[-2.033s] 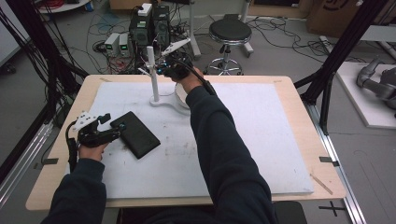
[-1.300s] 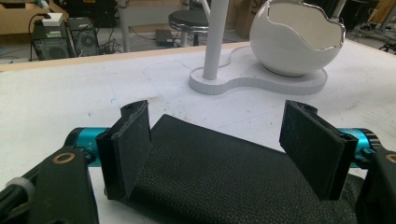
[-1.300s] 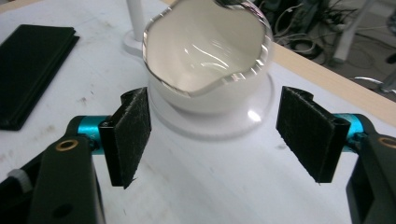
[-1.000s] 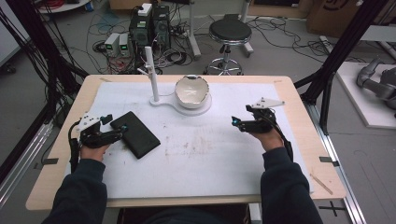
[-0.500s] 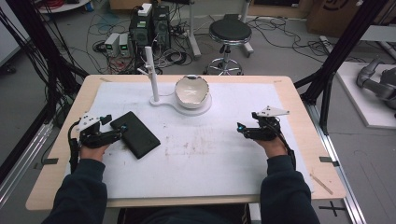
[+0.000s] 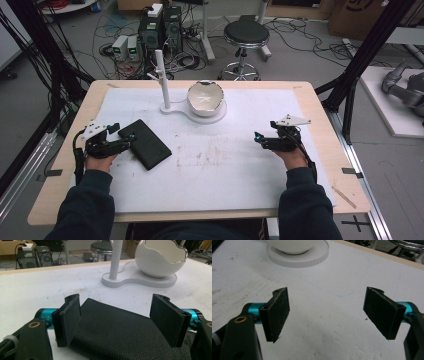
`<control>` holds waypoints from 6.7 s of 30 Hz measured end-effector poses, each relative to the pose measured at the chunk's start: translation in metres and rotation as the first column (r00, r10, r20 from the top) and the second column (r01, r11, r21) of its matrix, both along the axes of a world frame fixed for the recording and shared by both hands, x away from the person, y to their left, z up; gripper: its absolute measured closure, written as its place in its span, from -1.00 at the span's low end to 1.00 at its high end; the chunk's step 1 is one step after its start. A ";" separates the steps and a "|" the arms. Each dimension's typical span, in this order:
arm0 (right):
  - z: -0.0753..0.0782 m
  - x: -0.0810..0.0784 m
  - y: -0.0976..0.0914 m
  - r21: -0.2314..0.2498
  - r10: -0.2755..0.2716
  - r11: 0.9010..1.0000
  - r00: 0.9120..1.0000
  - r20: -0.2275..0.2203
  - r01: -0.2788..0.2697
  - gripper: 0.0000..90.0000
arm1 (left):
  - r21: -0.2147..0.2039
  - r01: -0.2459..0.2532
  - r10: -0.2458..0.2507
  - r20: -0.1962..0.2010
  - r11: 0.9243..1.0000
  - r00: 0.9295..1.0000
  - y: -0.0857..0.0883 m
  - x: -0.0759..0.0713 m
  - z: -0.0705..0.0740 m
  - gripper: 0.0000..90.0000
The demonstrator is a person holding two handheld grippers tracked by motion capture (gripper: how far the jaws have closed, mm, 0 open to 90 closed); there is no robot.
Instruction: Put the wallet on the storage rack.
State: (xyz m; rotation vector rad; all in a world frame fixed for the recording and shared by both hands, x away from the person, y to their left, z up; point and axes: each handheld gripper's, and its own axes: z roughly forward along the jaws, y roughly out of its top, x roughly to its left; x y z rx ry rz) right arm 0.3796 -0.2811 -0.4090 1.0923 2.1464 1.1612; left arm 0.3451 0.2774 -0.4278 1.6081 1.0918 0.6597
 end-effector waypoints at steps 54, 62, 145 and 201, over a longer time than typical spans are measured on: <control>-0.002 -0.006 0.002 -0.016 0.039 0.999 0.999 -0.001 -0.039 -0.52 | -0.017 0.153 -0.149 -0.367 0.988 0.918 -0.088 -0.004 -0.025 -0.39; -0.003 -0.005 0.004 -0.024 0.045 0.999 0.999 -0.003 -0.045 -0.48 | -0.137 0.167 -0.205 -0.353 0.976 0.913 -0.084 -0.002 -0.027 0.42; 0.017 0.054 0.153 0.022 0.405 0.914 0.914 0.025 -0.406 -0.25 | -0.134 0.498 -0.510 -0.081 0.857 0.856 -0.136 -0.013 0.021 0.46; -0.005 0.027 0.108 0.104 0.537 0.839 0.844 0.006 -0.534 -0.40 | -0.122 0.563 -0.575 -0.108 0.817 0.811 -0.114 -0.004 0.019 0.62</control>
